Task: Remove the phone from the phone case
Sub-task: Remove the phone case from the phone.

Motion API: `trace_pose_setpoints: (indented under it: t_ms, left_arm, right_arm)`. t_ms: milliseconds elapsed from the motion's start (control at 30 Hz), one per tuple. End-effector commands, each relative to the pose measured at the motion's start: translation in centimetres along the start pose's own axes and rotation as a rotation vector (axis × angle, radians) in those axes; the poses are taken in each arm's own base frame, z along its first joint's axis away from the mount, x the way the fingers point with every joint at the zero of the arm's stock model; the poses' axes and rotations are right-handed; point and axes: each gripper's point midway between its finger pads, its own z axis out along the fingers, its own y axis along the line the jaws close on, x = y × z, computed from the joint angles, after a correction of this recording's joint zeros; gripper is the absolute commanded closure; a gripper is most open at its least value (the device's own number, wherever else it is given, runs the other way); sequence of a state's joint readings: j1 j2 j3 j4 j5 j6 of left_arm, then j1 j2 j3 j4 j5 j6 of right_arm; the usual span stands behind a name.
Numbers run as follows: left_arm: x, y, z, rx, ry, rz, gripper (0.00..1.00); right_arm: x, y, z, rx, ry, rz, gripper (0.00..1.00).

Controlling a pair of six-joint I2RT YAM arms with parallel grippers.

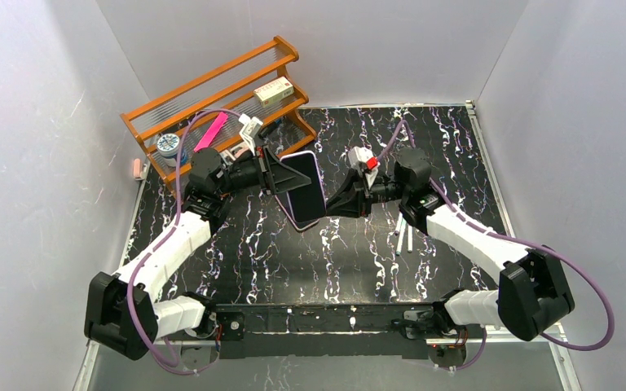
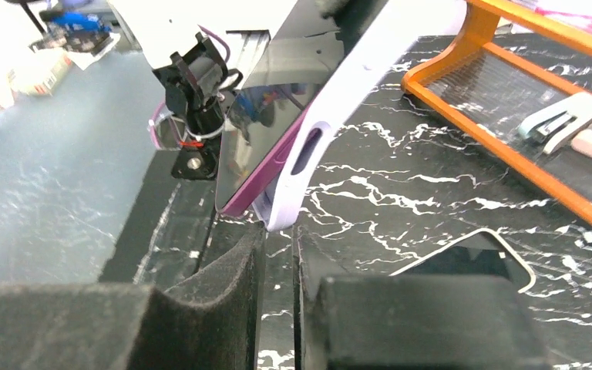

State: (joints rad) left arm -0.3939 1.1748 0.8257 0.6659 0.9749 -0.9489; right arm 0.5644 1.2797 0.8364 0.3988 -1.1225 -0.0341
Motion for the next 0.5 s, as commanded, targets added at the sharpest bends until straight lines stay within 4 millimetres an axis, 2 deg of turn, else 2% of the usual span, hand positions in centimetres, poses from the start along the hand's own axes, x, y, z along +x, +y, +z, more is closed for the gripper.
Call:
trace_pose_setpoints:
  t_ms: [0, 200, 467]
  left_arm:
    - [1.8, -3.9, 1.2, 0.13, 0.084, -0.009, 1.0]
    - [3.0, -3.3, 2.4, 0.13, 0.098, -0.034, 1.0]
    - [3.9, -1.1, 2.9, 0.08, 0.081, -0.071, 1.0]
  right_arm:
    - [-4.4, -3.1, -0.3, 0.191, -0.155, -0.031, 0.83]
    - [-5.7, -3.4, -0.6, 0.247, -0.234, 0.024, 0.84]
    - [-7.4, -2.3, -1.2, 0.25, -0.326, 0.02, 0.83]
